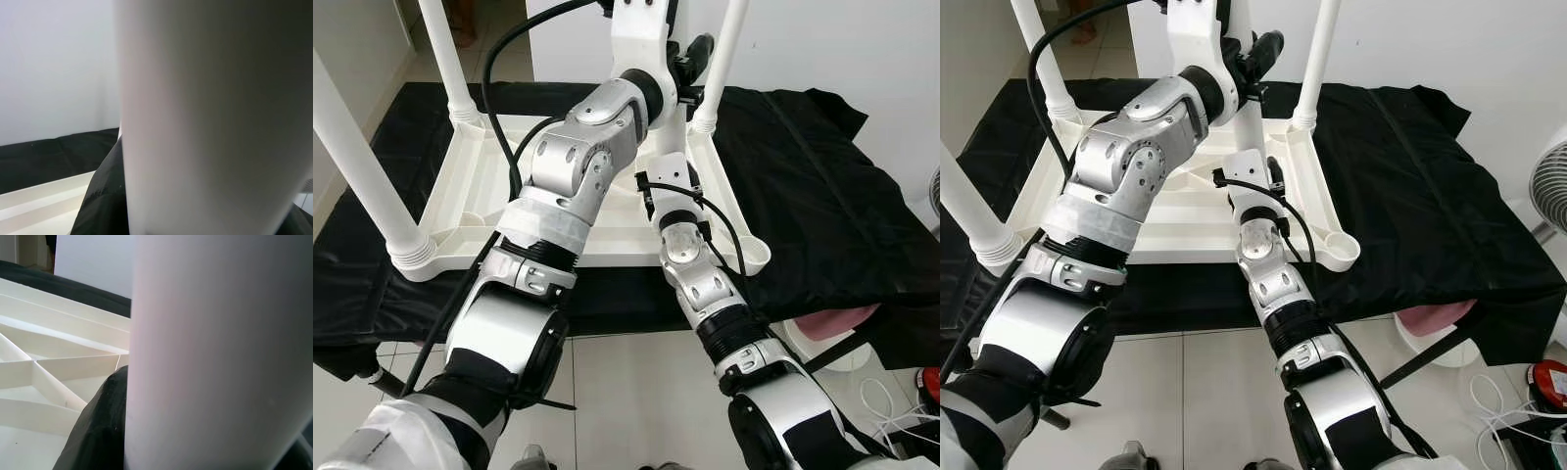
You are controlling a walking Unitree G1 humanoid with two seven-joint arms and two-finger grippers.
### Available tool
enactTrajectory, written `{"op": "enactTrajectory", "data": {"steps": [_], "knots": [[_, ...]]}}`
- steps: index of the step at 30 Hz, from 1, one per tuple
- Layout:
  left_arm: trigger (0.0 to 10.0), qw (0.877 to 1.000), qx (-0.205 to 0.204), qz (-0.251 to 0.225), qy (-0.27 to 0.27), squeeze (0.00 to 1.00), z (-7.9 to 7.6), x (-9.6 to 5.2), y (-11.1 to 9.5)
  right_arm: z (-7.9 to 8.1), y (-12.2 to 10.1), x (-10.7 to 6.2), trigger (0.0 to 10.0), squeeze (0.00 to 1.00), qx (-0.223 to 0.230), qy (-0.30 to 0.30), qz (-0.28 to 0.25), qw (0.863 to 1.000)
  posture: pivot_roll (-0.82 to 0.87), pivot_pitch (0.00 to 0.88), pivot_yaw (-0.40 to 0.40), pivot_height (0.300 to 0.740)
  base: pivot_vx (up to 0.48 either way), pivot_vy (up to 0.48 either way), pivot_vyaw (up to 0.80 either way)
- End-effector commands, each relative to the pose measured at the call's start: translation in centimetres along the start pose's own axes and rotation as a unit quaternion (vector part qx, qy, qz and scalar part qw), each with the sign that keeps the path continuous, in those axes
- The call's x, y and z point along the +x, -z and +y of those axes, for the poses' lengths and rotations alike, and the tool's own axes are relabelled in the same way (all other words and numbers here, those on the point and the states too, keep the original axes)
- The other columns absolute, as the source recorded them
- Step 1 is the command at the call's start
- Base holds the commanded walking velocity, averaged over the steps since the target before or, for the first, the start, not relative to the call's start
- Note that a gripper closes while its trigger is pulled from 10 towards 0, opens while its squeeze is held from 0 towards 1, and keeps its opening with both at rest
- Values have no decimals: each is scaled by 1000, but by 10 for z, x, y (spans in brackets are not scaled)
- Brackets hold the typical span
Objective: Building children table
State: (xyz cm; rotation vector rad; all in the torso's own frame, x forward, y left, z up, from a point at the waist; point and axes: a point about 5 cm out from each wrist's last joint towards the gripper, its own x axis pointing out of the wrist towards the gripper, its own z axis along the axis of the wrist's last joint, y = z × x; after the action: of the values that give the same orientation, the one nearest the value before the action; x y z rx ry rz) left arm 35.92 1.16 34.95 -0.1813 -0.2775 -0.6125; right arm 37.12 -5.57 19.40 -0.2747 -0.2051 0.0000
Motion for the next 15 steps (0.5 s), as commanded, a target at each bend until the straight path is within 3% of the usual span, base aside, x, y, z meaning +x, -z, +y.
{"op": "enactTrajectory", "data": {"steps": [1,11,12,14,15], "knots": [[10000,1000,13,-9,3,0,-8,3,-7,3,3,-1,0,0,-13,-3,4,1000,43,24,-59,740,0,0,0],[10000,1000,17,-9,4,0,-9,3,-6,2,3,0,0,0,-13,5,2,1000,42,20,-57,740,0,0,0],[10000,1000,18,-9,6,0,-10,3,-6,2,4,0,10000,0,8,4,9,1000,43,13,-56,740,0,0,0],[10000,999,29,-17,17,0,-12,3,-7,3,4,0,10000,0,35,3,16,999,44,9,-57,740,0,0,0],[10000,999,17,-22,36,1000,-16,2,-6,2,2,1,10000,0,51,4,16,999,44,9,-57,740,0,0,0]]}}
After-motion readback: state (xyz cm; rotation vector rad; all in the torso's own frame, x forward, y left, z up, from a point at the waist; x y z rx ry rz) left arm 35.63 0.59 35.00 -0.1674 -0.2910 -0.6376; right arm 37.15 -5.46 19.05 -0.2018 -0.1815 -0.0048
